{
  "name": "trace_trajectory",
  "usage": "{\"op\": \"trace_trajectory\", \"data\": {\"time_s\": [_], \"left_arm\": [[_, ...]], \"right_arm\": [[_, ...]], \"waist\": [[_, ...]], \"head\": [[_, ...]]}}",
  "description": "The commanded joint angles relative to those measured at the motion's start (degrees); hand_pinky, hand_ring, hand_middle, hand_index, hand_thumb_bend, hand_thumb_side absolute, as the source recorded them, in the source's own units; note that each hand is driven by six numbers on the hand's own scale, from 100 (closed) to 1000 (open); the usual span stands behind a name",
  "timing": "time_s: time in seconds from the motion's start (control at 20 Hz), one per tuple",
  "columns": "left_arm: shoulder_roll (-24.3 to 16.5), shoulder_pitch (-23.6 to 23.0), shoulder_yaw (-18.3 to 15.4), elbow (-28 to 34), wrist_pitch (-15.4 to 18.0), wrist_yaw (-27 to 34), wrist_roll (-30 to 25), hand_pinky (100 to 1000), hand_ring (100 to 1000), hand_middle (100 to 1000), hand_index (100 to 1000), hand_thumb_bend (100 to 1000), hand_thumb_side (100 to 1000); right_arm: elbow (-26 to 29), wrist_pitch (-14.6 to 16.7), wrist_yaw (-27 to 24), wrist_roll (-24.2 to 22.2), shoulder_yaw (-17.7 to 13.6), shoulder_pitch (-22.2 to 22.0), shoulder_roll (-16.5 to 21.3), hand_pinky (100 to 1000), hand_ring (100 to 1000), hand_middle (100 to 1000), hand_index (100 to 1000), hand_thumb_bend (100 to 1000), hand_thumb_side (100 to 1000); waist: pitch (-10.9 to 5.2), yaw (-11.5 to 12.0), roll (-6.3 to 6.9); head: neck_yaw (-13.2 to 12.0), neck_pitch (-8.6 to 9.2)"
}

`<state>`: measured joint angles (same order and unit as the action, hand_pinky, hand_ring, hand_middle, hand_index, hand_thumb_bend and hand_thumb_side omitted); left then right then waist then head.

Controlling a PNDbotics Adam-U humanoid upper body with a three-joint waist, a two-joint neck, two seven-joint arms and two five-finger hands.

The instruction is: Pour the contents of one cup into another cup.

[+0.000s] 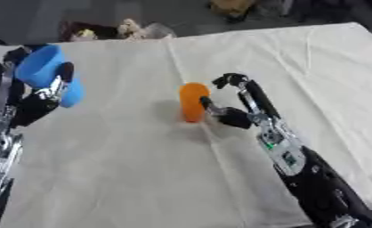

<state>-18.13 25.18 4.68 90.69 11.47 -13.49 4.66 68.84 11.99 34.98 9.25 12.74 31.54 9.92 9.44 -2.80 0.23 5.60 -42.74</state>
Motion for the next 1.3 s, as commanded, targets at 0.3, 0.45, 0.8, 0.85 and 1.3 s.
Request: {"op": "trace_trajectory", "data": {"time_s": [0.3, 0.45, 0.8, 0.85, 1.3], "left_arm": [[-1.0, 0.6, -0.4, 0.8, 0.0, 0.1, -0.4, 214, 100, 128, 707, 100, 525], [-1.0, 0.6, -0.4, 0.7, 0.0, 0.1, -0.5, 214, 100, 128, 707, 100, 525], [-0.9, 0.7, -0.4, 0.7, 0.1, 0.3, -0.7, 214, 100, 127, 707, 100, 523], [-0.9, 0.7, -0.4, 0.7, 0.1, 0.3, -0.7, 215, 100, 127, 707, 100, 523], [-0.8, 0.7, -0.3, 0.7, 0.3, 0.3, -1.1, 215, 100, 125, 707, 100, 521]], "right_arm": [[5.0, -1.6, -4.4, 1.7, -0.9, 1.0, 1.2, 814, 868, 581, 719, 502, 548], [5.9, -1.5, -5.0, 0.6, -0.1, 0.9, 1.1, 815, 868, 580, 720, 502, 566], [4.2, -0.5, -4.9, -1.9, 1.5, 0.8, 0.1, 817, 871, 588, 725, 504, 603], [3.7, -0.3, -4.8, -2.1, 1.6, 0.9, 0.0, 818, 872, 590, 727, 504, 607], [-0.4, 0.7, -2.7, -1.6, 1.4, 1.7, -1.8, 819, 875, 604, 737, 511, 626]], "waist": [[-1.1, -0.2, 0.01], [-1.13, -0.1, 0.04], [-1.23, 0.1, 0.1], [-1.23, 0.1, 0.1], [-1.22, 0.2, 0.13]], "head": [[0.1, 0.7], [0.2, 0.78], [0.4, 0.82], [0.4, 0.85], [0.6, 1.02]]}}
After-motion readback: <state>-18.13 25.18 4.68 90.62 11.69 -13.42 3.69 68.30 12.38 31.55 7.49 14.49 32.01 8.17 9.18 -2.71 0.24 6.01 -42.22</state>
